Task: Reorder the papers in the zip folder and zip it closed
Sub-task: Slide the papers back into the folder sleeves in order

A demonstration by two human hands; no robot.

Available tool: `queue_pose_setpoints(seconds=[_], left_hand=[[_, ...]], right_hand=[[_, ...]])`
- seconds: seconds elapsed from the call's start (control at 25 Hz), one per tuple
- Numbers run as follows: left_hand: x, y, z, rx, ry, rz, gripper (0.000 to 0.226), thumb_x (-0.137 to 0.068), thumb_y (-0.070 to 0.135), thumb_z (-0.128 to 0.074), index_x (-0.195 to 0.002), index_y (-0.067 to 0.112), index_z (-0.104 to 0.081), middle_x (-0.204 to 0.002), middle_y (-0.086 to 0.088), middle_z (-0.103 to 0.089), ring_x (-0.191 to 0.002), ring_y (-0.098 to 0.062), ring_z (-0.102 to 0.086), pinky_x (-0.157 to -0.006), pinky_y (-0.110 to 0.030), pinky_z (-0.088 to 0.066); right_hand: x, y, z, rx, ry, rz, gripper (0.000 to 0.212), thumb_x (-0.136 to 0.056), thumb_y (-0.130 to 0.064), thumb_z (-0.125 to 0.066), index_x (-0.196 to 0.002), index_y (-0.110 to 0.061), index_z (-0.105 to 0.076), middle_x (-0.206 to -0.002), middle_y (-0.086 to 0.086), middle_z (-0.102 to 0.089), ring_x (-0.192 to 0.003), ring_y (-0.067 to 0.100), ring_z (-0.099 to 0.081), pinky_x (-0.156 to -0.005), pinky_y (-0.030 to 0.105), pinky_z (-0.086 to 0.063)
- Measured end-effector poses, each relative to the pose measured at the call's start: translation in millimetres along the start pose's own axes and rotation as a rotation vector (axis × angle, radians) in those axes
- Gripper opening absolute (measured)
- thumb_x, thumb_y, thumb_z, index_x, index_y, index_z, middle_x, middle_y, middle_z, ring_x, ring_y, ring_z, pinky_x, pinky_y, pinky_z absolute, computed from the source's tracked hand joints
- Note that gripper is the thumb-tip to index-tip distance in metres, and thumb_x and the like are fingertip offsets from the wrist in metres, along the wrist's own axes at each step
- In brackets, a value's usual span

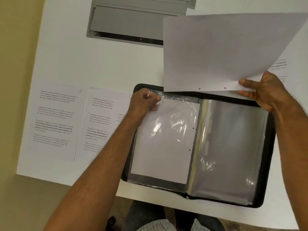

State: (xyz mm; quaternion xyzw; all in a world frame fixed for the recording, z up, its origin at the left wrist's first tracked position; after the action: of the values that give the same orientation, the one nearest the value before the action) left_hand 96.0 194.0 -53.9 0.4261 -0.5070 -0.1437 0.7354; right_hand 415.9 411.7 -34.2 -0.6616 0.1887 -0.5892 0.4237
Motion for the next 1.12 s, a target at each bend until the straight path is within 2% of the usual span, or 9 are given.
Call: queue_pose_setpoints(seconds=[0.12,0.4,0.64,0.84,1.12], left_hand=[[-1.1,-1.8,0.7,0.01,-0.006,0.006,0.02,-0.085,0.005,-0.079,-0.078,0.008,-0.061,-0.072,-0.01,-0.066,-0.063,-0.02,-0.065,-0.061,-0.032,-0.061],[-4.4,-0.3,1.1,0.009,-0.013,0.014,0.017,-0.085,0.004,-0.08,-0.081,0.005,-0.063,-0.076,-0.012,-0.066,-0.064,-0.019,-0.066,-0.064,-0.034,-0.062],[-3.6,1.7,1.8,0.003,-0.016,0.022,0.015,-0.085,0.005,-0.079,-0.085,0.003,-0.064,-0.081,-0.015,-0.067,-0.069,-0.021,-0.067,-0.069,-0.038,-0.064],[-3.1,3.2,1.4,-0.007,-0.023,0.026,0.014,-0.086,0.005,-0.079,-0.085,0.002,-0.065,-0.084,-0.019,-0.067,-0.072,-0.022,-0.066,-0.067,-0.036,-0.064],[-6.5,1.8,3.4,-0.054,-0.023,0.04,0.014,-0.087,0.01,-0.079,-0.082,0.006,-0.067,-0.079,-0.011,-0.071,-0.073,-0.025,-0.069,-0.073,-0.041,-0.064]], right_hand=[[-11.2,-7.3,1.8,0.028,-0.048,0.014,0.055,-0.094,0.001,-0.067,-0.143,-0.021,-0.056,-0.13,-0.007,-0.071,-0.117,0.016,-0.069,-0.079,0.028,-0.063],[-30.9,-18.3,3.2,0.088,-0.133,0.032,0.061,-0.093,0.001,-0.067,-0.148,-0.022,-0.053,-0.139,-0.006,-0.066,-0.12,0.018,-0.068,-0.079,0.028,-0.063],[-37.8,-21.6,2.0,0.091,-0.145,0.043,0.061,-0.094,0.002,-0.066,-0.148,-0.02,-0.053,-0.138,-0.005,-0.067,-0.119,0.018,-0.069,-0.078,0.027,-0.063],[-40.0,-24.4,2.9,0.102,-0.166,0.049,0.059,-0.095,0.002,-0.065,-0.148,-0.02,-0.053,-0.138,-0.004,-0.067,-0.121,0.019,-0.068,-0.079,0.028,-0.063],[-38.2,-28.5,-3.9,0.145,-0.226,0.02,0.054,-0.094,0.0,-0.065,-0.144,-0.018,-0.058,-0.133,-0.003,-0.07,-0.118,0.018,-0.069,-0.08,0.029,-0.063]])
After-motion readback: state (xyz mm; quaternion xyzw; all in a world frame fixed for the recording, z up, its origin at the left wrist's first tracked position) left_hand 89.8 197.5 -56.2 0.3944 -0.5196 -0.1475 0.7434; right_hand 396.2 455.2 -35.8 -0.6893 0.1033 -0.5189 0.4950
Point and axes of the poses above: each hand's wrist, its own x-axis away from the middle knuckle, its own z-axis out of the back of the hand, y = z × x, the point moved 2 cm from there along -x, towards the middle knuckle
